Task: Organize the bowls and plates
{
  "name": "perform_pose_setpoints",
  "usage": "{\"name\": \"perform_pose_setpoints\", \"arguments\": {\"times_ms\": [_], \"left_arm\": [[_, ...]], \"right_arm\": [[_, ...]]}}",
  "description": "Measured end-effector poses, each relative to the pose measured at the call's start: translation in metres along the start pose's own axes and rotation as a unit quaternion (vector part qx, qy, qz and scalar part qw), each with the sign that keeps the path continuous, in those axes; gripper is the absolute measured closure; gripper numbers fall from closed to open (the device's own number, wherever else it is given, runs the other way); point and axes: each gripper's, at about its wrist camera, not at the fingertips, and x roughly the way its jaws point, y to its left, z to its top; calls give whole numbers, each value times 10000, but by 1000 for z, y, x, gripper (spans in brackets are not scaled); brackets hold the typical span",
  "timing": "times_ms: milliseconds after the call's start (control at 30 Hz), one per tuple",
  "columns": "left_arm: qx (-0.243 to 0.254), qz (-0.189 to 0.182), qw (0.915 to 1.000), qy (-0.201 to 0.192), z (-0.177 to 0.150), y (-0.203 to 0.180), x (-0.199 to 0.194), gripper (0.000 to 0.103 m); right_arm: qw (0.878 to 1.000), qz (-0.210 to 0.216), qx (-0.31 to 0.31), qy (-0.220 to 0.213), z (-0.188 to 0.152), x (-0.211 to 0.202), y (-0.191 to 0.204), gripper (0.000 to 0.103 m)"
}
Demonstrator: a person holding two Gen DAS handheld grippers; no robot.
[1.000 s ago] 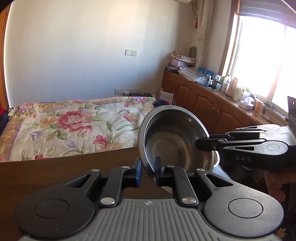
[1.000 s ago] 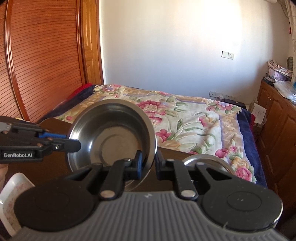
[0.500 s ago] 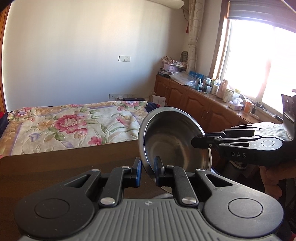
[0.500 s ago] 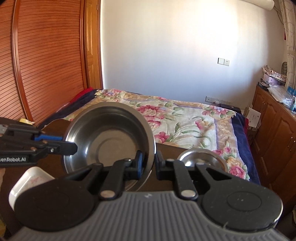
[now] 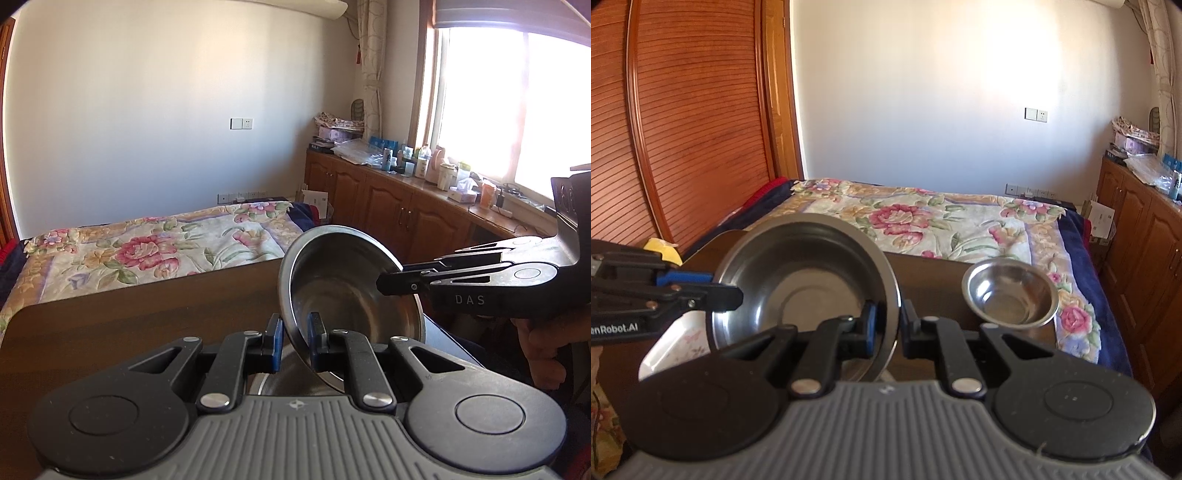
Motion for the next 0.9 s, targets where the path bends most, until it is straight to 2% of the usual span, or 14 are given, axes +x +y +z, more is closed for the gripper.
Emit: {"name": "perform_pose_setpoints", "arguments": {"times_ms": [367, 900], "left_arm": [[1, 14, 9999, 136, -28, -7, -1, 89], [-35, 105, 9987, 506, -55, -2, 33, 89]], "right_arm": [[10000, 58, 3, -8, -20, -18, 10, 88], [9997, 39, 118, 215, -49, 2, 7, 88]]}}
